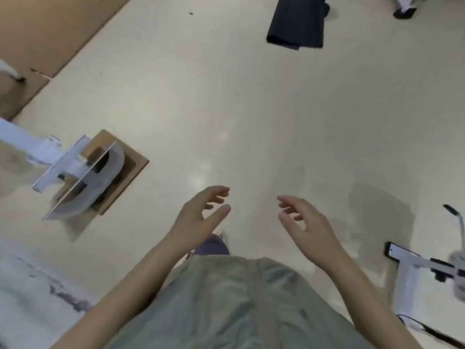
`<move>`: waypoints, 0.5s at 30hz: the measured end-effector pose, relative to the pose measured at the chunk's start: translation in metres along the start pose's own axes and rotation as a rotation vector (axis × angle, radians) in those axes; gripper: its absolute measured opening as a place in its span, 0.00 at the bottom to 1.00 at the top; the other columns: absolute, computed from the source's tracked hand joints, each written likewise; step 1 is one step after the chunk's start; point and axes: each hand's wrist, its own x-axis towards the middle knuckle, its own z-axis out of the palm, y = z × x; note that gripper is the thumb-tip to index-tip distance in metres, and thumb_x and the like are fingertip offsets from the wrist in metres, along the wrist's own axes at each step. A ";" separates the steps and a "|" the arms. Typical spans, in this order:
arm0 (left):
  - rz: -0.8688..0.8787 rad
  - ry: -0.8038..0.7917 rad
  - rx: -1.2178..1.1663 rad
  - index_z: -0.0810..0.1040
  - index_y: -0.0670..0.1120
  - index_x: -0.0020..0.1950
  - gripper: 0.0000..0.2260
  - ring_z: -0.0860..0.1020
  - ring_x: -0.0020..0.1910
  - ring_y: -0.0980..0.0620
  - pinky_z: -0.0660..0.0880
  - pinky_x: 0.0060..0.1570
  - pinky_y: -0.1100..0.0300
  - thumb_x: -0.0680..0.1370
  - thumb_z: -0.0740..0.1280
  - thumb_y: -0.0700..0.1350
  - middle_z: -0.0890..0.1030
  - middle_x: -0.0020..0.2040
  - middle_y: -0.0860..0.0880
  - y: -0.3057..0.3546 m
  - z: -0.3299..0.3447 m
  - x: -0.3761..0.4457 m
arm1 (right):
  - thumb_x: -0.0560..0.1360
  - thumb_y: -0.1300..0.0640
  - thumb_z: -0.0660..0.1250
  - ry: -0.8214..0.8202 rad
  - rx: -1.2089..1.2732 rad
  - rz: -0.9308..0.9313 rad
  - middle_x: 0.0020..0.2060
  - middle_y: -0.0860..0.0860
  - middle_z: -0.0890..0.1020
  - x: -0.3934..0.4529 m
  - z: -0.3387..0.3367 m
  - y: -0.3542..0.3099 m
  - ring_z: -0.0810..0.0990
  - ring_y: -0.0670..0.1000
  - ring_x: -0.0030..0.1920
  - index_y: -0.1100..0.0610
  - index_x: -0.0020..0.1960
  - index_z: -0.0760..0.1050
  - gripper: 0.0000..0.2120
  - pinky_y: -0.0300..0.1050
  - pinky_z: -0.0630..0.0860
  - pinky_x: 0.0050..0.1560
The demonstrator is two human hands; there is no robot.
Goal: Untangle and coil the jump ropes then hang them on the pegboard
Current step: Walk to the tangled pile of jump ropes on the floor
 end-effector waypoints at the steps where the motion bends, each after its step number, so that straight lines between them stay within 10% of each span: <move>1: -0.034 0.025 -0.016 0.77 0.55 0.62 0.14 0.78 0.56 0.59 0.74 0.60 0.53 0.76 0.67 0.49 0.80 0.56 0.62 -0.008 -0.003 0.011 | 0.80 0.52 0.64 -0.018 -0.001 0.029 0.57 0.40 0.78 0.018 0.004 0.002 0.76 0.41 0.57 0.44 0.66 0.73 0.15 0.44 0.74 0.60; 15: -0.208 0.029 -0.114 0.77 0.56 0.61 0.11 0.78 0.54 0.60 0.71 0.52 0.66 0.78 0.67 0.48 0.80 0.56 0.59 -0.018 -0.151 0.308 | 0.80 0.56 0.64 -0.196 -0.015 0.092 0.54 0.41 0.79 0.395 0.004 -0.118 0.76 0.37 0.54 0.47 0.62 0.77 0.12 0.30 0.69 0.54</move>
